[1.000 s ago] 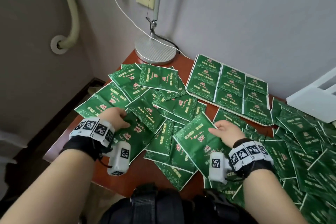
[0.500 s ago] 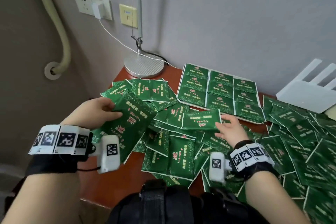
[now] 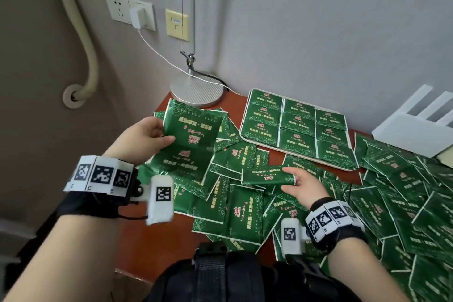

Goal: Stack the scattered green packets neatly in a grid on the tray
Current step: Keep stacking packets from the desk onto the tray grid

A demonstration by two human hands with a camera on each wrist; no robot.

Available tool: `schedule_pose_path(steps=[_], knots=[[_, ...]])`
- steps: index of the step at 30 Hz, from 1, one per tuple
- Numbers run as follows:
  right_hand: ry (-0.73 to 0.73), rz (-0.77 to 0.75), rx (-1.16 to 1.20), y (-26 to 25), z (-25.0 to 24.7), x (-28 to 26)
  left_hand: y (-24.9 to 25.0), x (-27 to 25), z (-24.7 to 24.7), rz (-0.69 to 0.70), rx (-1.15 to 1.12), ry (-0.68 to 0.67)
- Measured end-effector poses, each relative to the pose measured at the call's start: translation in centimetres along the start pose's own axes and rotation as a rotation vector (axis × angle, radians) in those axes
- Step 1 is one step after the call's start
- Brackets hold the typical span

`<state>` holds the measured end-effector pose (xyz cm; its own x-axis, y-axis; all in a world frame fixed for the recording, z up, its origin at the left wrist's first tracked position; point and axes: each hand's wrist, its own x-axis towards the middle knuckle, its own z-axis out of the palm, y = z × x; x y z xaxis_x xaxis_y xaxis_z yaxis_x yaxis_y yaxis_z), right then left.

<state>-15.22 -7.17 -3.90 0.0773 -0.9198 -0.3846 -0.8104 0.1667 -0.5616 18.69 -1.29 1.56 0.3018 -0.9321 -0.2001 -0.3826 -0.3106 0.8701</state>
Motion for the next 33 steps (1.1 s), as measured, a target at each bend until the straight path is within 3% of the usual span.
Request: schedule_pose_path(steps=[4,9,17,22,25,28,33], knots=[[0.101,-0.014,-0.085,0.3,0.3,-0.1,-0.5,0.6,2.6,-0.029,-0.067,-0.059],[0.177,0.021,-0.092,0.7,0.3,-0.3,-2.1,0.9,5.4,-0.129,0.228,-0.077],[0.125,0.001,-0.179,1.1,0.4,-0.1,-3.2,1.2,5.7,-0.150,0.214,-0.100],[0.108,-0.026,-0.160,0.7,0.7,0.1,-3.3,1.3,5.9,-0.290,0.118,-0.209],[0.072,-0.015,-0.163,0.9,0.8,0.3,-3.5,1.2,5.8,-0.221,0.121,-0.300],[0.056,0.018,-0.166,1.2,1.1,0.4,-3.2,0.8,5.6,-0.144,0.272,-0.407],[0.120,0.013,-0.069,1.2,1.1,0.3,-3.6,1.0,5.3,-0.130,0.532,-0.476]])
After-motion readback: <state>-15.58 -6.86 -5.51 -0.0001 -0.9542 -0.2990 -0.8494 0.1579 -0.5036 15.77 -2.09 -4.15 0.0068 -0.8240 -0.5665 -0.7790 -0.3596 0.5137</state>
